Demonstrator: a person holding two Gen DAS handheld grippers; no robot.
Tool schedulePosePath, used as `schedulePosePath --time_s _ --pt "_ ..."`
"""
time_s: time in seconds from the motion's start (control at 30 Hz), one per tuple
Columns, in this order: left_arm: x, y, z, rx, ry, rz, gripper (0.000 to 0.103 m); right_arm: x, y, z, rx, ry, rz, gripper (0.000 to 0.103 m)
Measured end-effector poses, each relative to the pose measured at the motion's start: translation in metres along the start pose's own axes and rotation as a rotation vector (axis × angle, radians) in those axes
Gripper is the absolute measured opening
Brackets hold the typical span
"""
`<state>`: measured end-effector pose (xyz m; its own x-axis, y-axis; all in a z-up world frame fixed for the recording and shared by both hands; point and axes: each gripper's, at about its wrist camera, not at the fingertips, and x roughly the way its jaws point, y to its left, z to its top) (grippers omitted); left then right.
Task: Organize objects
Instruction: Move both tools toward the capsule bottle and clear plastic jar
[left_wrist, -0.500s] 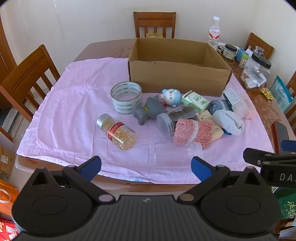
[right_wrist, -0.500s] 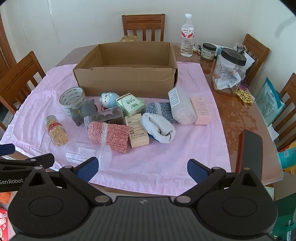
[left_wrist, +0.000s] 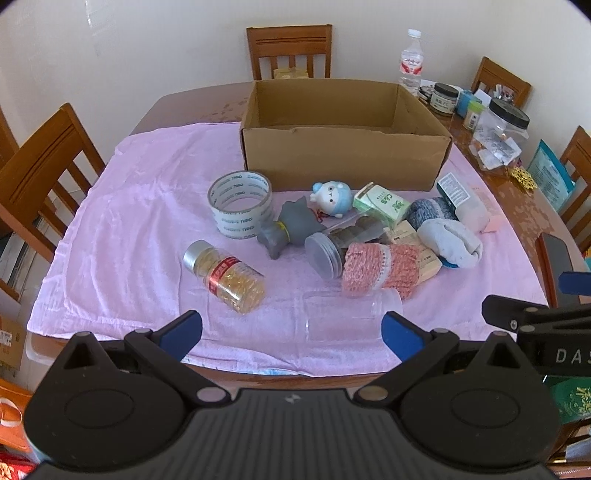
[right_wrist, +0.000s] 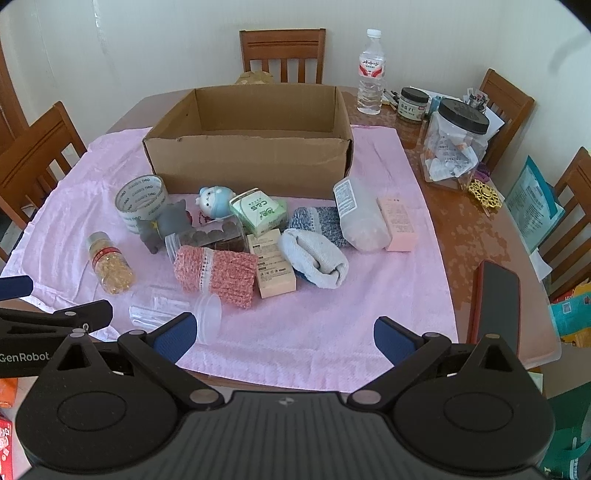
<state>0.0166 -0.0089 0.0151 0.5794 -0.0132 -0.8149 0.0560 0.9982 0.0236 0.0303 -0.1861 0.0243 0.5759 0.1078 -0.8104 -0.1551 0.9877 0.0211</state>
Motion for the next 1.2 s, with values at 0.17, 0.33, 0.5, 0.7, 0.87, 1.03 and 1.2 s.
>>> schedulePosePath --time_s 0.17,0.33,0.5,0.7,0.87,1.03,1.2 --pt "0.009 0.005 0.0 0.009 0.013 -0.022 0.103 0.003 0.006 -0.001 0.004 0.008 -0.016 0.103" --pt "0.016 0.012 -0.002 0.029 0.003 -0.036 0.103 0.008 0.012 -0.001 0.014 0.018 -0.027 0.103" --pt "0.025 0.02 -0.003 0.055 -0.005 -0.063 0.103 0.016 0.017 -0.001 0.029 0.021 -0.029 0.103" --pt "0.039 0.032 -0.005 0.085 0.0 -0.093 0.103 0.028 0.023 -0.004 0.037 0.021 -0.011 0.103" --pt "0.05 0.044 -0.005 0.127 0.004 -0.097 0.103 0.035 0.027 -0.01 0.045 0.019 0.024 0.103" --pt "0.061 0.061 -0.002 0.156 0.017 -0.107 0.103 0.044 0.034 -0.012 0.055 0.019 0.048 0.103" --pt "0.074 0.076 -0.002 0.206 0.029 -0.128 0.102 0.054 0.046 -0.012 0.076 0.03 0.078 0.103"
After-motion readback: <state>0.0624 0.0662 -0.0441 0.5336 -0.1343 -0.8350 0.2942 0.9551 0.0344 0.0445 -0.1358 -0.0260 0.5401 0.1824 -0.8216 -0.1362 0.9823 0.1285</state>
